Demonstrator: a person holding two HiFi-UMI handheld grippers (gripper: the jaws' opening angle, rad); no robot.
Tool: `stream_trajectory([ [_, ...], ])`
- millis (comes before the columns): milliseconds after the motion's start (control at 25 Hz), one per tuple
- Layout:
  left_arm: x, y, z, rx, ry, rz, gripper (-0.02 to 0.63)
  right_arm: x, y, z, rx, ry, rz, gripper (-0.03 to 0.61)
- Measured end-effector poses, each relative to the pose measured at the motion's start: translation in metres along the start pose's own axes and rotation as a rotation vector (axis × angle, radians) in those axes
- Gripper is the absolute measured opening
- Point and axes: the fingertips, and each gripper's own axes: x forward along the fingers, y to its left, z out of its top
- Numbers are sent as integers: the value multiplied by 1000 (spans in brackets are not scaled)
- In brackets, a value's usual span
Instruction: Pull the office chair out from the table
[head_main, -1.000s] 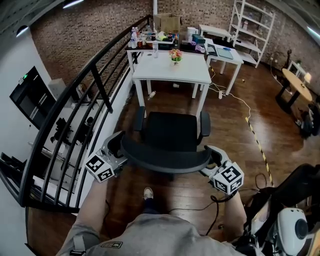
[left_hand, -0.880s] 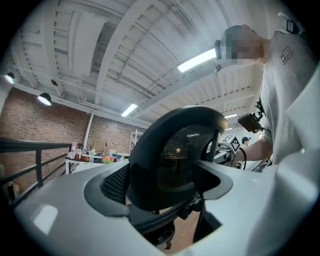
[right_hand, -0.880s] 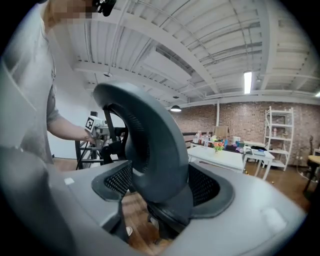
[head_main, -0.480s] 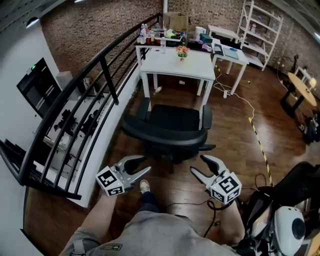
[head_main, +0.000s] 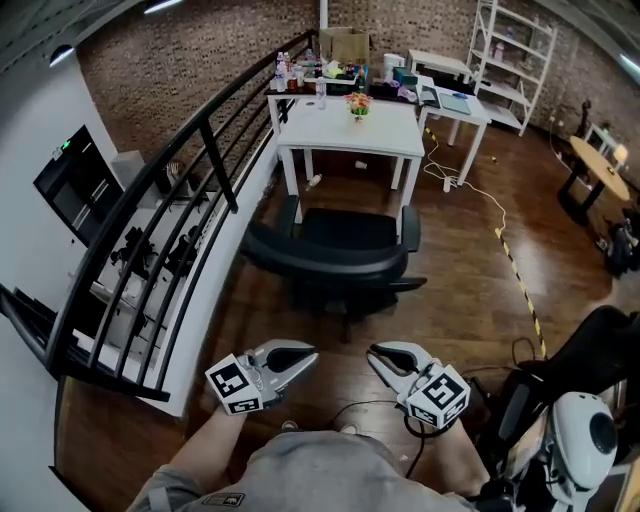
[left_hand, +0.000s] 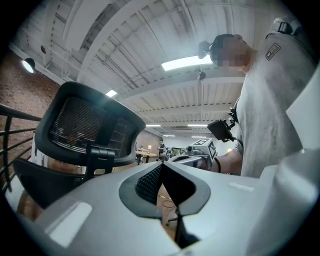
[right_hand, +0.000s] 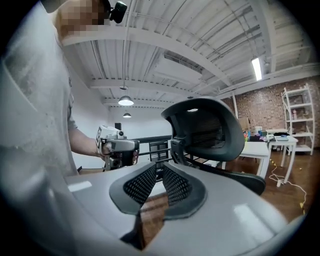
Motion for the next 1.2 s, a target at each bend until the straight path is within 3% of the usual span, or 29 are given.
stream_trajectory([
  [200,-15,-25,-2,-22,3,-80,0,16,43,-5,18,10,14,8],
  [680,-73,-67,-22,-135,62,-227,0,41,143,-20,92,88,20,8],
  [1000,-87,-108,-42,-196,100,-262,0,36,187,-39,130,127,74,8],
  [1200,-84,-124,-65,-227,111,-210,0,16,197,-69,141,139,118,8],
])
